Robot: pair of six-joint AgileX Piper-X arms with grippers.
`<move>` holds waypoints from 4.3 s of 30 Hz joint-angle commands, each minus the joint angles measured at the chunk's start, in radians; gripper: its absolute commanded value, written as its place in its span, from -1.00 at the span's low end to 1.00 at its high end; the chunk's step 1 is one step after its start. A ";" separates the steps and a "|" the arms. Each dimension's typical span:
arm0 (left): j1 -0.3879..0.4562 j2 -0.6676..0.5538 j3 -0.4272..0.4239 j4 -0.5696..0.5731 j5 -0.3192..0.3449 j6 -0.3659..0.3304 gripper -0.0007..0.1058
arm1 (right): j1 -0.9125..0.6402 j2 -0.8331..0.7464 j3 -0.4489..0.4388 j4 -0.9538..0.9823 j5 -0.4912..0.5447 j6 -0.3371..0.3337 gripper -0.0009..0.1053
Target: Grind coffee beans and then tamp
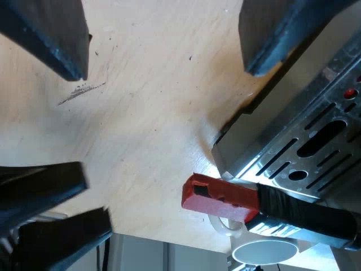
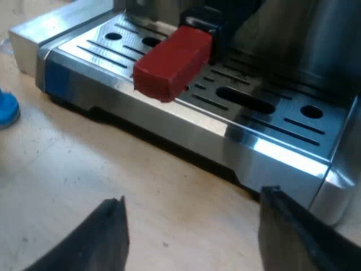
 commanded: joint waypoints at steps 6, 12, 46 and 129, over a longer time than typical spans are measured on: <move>-0.004 0.000 -0.002 -0.012 0.009 -0.003 0.15 | 0.001 0.186 -0.003 -0.290 0.065 0.032 -0.23; -0.004 0.000 -0.002 -0.014 0.009 -0.003 0.15 | 0.011 0.320 -0.011 -0.463 0.111 0.032 -0.34; -0.004 0.000 -0.002 -0.014 0.009 -0.010 0.15 | -0.008 0.589 -0.160 -0.528 0.312 0.093 -0.56; -0.004 -0.239 -0.040 0.095 0.031 -0.047 0.15 | -0.168 0.359 -0.769 0.877 -0.143 0.595 0.15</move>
